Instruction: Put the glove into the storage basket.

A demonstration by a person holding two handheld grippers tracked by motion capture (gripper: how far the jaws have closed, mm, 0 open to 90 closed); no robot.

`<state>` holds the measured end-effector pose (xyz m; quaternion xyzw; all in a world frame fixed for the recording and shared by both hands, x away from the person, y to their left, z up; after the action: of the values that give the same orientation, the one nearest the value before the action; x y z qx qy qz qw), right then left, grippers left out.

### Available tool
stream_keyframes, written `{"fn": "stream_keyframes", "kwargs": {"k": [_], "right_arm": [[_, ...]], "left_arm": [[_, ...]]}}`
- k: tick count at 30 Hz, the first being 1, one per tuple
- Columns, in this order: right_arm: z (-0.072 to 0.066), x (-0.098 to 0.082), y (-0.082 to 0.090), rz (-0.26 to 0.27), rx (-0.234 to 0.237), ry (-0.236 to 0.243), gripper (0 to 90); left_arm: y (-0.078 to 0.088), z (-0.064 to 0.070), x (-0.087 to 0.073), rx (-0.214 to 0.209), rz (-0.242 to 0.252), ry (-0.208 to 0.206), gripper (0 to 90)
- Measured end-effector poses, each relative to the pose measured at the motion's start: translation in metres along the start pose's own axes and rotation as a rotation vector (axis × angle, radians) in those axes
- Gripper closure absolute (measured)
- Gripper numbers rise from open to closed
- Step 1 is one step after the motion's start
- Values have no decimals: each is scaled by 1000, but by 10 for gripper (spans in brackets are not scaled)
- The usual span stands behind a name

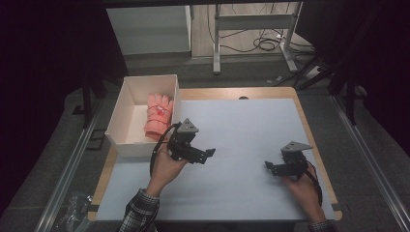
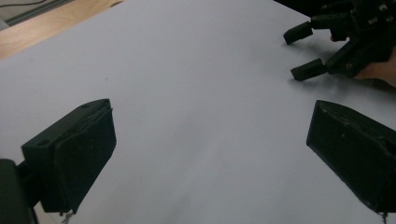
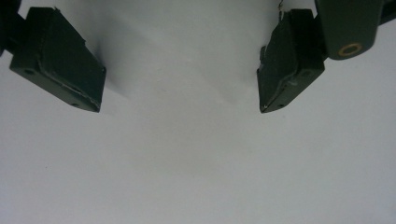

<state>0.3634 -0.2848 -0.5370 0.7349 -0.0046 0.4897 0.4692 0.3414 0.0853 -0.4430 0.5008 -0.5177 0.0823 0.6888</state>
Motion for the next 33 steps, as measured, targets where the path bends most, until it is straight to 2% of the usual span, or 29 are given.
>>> {"fn": "stream_keyframes", "kwargs": {"k": [11,23,33], "right_arm": [[0,0,0,0,0,0,159],[0,0,0,0,-1,0,159],[0,0,0,0,-1,0,159]], "left_arm": [[-6,11,-20,-21,-11,-15,17],[-13,14,-48,-38,-40,-13,17],[-20,11,-71,-46,-66,6,17]]}}
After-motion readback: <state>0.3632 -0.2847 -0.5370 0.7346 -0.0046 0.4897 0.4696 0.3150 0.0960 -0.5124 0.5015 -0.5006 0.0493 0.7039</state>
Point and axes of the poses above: each handheld gripper's, and its own axes: y roughly backward along the jaws, x roughly out of its top, z roughly to its right, the point moved 1 cm from there along -y, roughly forward along the jaws, and after that the axes turned 12 degrees about x, right-handed, at the moved point
